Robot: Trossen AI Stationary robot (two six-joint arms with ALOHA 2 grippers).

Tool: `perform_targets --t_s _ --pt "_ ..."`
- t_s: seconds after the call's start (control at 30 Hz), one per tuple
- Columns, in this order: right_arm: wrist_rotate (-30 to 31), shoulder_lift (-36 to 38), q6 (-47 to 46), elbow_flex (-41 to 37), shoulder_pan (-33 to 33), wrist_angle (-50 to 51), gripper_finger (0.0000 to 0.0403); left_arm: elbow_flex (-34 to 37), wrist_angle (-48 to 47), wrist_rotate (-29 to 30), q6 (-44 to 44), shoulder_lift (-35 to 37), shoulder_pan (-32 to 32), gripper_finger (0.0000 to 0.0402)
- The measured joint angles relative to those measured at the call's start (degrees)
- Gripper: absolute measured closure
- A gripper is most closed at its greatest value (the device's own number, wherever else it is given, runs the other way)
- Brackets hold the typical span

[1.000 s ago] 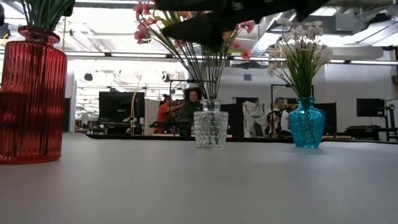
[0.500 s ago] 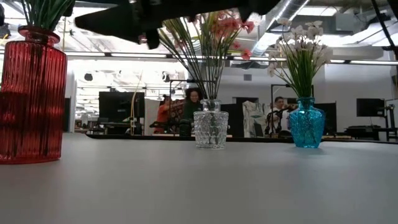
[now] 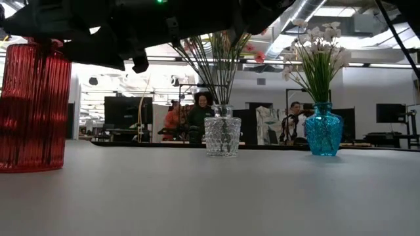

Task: Sort flowers into vase by color
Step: Put the red flowers into the red vase

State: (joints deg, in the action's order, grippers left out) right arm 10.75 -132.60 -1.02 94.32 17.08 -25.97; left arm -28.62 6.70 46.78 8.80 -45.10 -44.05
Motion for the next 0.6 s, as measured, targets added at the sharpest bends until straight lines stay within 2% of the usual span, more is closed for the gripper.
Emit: perform_targets --t_s 0.13,0.6 --pt "0.1 0.0 0.02 0.02 0.02 -0.08 0.0098 0.0 0.0 -0.02 0.0 0.0 0.0 0.0401" --pt "-0.01 0.02 -0.17 0.02 -0.28 1.65 0.0174 0.0 0.13 -0.5 -0.02 0.02 0.0 0.0401"
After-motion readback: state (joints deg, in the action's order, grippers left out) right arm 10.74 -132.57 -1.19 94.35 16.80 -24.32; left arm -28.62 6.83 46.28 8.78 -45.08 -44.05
